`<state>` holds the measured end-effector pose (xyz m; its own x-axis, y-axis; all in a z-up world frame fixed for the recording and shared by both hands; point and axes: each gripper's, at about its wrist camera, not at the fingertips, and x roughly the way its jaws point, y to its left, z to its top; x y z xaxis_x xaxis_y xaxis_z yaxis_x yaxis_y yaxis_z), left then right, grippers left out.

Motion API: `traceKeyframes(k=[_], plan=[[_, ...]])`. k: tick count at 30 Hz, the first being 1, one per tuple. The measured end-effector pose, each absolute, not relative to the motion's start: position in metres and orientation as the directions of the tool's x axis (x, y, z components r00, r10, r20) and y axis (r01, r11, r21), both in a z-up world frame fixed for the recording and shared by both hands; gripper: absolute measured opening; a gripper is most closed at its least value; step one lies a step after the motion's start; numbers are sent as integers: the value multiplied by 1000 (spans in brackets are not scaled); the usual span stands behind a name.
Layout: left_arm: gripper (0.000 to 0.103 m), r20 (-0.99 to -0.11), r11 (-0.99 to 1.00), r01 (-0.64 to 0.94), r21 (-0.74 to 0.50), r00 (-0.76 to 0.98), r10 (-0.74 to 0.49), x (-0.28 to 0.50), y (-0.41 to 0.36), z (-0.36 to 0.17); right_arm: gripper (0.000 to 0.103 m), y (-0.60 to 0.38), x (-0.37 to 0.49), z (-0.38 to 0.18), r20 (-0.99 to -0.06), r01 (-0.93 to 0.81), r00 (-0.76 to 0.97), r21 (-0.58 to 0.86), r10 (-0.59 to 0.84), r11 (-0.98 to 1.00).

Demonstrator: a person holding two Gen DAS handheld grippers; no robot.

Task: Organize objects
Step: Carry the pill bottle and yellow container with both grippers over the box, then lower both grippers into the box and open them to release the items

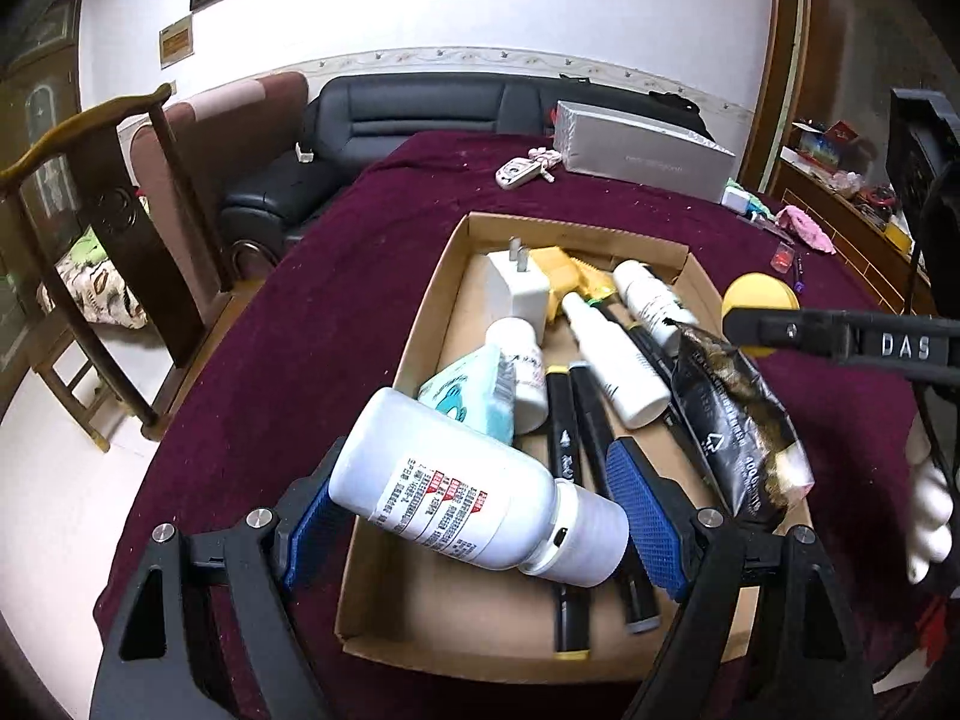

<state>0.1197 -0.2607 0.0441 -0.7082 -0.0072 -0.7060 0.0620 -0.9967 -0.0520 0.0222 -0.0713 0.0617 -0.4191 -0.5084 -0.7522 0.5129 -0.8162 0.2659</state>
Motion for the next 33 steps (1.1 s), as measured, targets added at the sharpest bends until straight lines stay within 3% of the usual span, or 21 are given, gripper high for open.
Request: traceKeyframes(k=[8,17,22,30,33], plan=[[79,-708,-999,38,6,-706,-31,111,-252,34,31,-83,37,76,-699,559,-387,341,-601,-756],[79,-709,-999,34,-11,-705,-16,111,-256,26,31,-107,46,43,-689,561,-161,525,-707,-639],[79,-702,-999,36,-38,-713,1,111,-258,25,31,-108,54,44,-717,576,-203,463,-667,-674],[79,-697,-997,65,-39,-716,-20,115,-257,24,31,-113,70,43,-783,625,-341,224,-520,-748],[79,-702,-997,79,-26,-711,-39,115,-255,24,31,-112,72,38,-792,630,-339,209,-507,-748]])
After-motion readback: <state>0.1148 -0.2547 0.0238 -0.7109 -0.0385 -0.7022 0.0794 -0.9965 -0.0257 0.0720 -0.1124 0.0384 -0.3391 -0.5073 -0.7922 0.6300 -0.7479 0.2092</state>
